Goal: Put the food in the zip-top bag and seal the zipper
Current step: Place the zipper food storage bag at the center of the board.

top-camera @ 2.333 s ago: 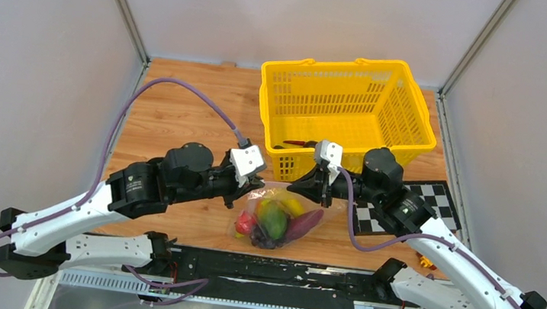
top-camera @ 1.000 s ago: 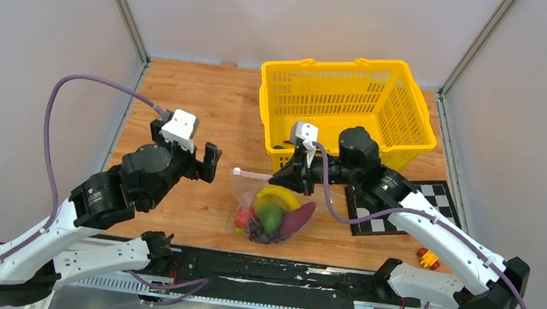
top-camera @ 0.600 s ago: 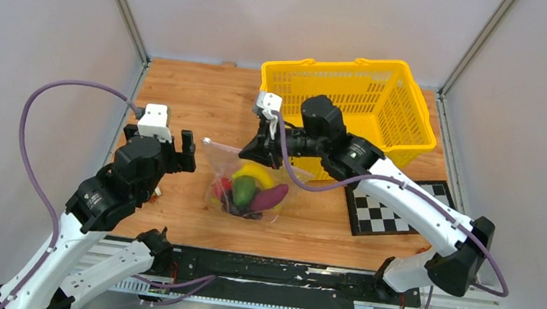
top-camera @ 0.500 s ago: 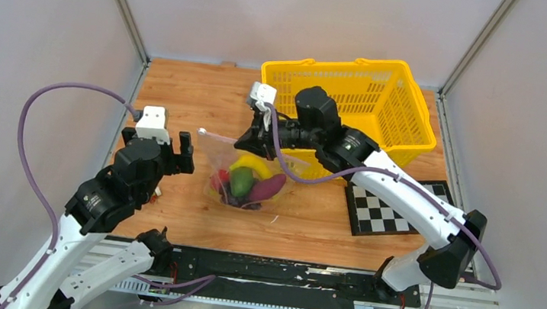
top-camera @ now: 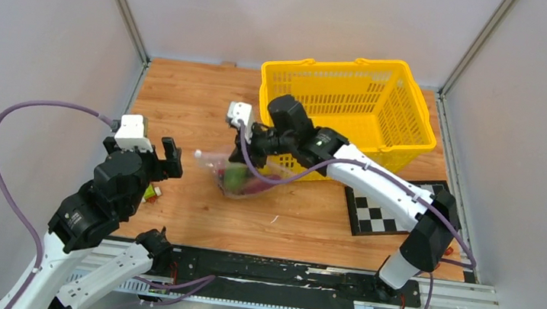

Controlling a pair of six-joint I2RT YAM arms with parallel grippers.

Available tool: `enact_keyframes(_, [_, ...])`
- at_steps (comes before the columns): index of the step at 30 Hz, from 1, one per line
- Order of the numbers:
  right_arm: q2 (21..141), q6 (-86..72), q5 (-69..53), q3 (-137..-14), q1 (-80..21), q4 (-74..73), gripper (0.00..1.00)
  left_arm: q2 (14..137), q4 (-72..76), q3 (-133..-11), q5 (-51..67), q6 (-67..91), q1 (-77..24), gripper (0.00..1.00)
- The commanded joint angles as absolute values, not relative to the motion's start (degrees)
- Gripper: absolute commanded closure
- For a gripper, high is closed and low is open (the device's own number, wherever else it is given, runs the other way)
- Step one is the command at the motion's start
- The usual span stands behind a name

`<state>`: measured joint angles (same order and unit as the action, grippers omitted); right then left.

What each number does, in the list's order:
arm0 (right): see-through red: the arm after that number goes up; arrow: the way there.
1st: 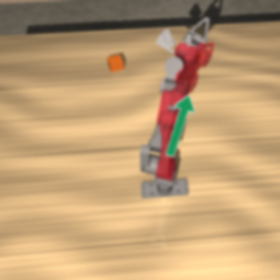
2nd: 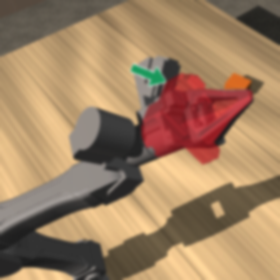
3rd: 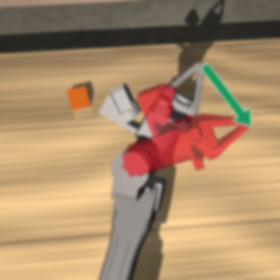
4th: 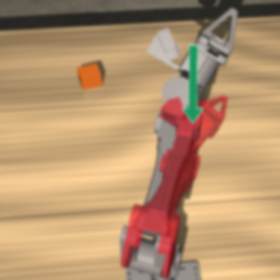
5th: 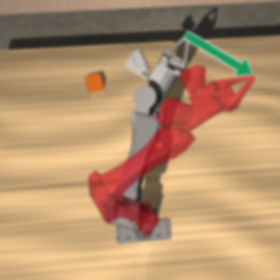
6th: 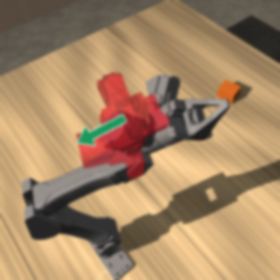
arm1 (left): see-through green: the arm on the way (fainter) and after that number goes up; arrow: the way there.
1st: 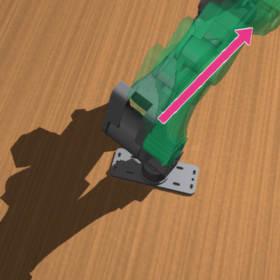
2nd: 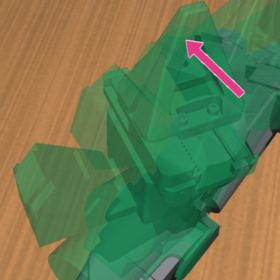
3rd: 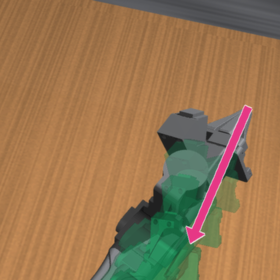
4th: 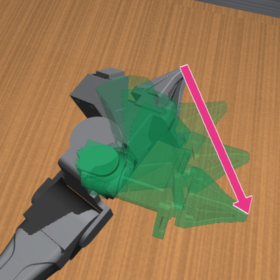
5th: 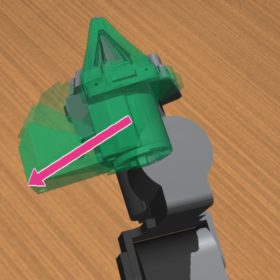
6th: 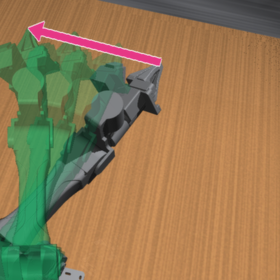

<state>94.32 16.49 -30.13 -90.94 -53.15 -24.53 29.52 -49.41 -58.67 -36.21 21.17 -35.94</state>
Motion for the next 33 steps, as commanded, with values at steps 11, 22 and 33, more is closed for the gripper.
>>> enact_keyframes(11, [89.59, 17.27, -40.43, -77.95, -60.46, -24.96, 0.97, 32.18, -50.29, -62.68, -32.13, 19.64, -35.64, 0.0])
enact_keyframes(22, [83.27, 9.94, -31.38, -74.97, -60.91, -19.61, 0.51, 31.52, -44.13, -50.26, -21.19, 28.66, -35.6, 0.0])
enact_keyframes(33, [97.46, -2.87, 8.61, -90.4, -60.82, -27.56, 0.45, 30.1, -41.53, -38.12, -15.27, 38.74, -35.63, 0.0])
